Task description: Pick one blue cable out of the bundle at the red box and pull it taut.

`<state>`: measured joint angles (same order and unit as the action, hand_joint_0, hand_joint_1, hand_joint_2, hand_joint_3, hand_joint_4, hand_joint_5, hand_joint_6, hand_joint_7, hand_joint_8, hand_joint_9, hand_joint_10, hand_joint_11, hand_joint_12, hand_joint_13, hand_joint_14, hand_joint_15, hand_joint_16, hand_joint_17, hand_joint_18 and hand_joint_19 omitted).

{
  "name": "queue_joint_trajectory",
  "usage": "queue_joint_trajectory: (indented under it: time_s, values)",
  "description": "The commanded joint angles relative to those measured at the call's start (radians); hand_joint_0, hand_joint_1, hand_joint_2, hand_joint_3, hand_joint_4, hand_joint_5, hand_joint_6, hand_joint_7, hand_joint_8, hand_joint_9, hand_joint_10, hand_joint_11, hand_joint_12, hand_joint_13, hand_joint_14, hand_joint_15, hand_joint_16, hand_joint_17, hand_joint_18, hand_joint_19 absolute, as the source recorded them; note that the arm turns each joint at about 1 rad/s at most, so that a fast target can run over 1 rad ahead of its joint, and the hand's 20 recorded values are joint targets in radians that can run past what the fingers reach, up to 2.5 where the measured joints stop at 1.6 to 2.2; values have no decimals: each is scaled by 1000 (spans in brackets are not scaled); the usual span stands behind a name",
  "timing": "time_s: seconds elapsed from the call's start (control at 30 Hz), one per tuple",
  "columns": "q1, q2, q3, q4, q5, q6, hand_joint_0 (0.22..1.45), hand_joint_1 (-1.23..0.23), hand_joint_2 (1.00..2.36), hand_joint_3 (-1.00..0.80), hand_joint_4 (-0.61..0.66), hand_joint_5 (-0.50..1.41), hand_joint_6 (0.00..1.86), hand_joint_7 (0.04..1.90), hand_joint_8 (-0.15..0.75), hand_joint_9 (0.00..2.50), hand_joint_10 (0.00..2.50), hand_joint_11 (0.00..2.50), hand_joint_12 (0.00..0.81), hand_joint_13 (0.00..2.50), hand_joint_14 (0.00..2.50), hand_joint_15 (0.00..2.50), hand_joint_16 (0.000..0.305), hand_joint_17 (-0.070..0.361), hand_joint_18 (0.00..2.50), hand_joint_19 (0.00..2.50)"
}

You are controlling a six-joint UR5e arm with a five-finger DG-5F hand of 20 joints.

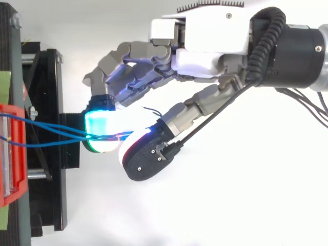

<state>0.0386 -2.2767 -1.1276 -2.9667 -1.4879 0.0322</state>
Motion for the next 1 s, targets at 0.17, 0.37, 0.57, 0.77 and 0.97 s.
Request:
queue_joint_trajectory:
  time_s: [0.17, 0.37, 0.57, 0.77, 0.97]
  values:
    - [0, 0, 0, 0, 0, 0, 579, -762, 1000, -500, 87, -202, 874, 964, 274, 613, 10, 411, 369, 197, 0, 0, 57, 128, 410, 203]
    - [0, 0, 2, 0, 0, 0, 654, -759, 1013, -328, 60, -190, 889, 1008, 279, 652, 8, 418, 367, 214, 0, 0, 56, 126, 428, 193]
    - [1, 0, 2, 0, 0, 0, 687, -821, 1019, -217, 1, -198, 900, 996, 275, 645, 10, 415, 365, 224, 0, 0, 56, 126, 442, 191]
    - [0, 0, 3, -5, 0, 2, 743, -876, 1015, -293, -31, -204, 889, 929, 266, 617, 8, 411, 363, 221, 0, 0, 56, 125, 433, 191]
    - [0, 0, 5, -12, 0, 5, 792, -926, 1012, -355, -20, -206, 885, 940, 252, 581, 7, 396, 359, 205, 0, 0, 55, 124, 411, 177]
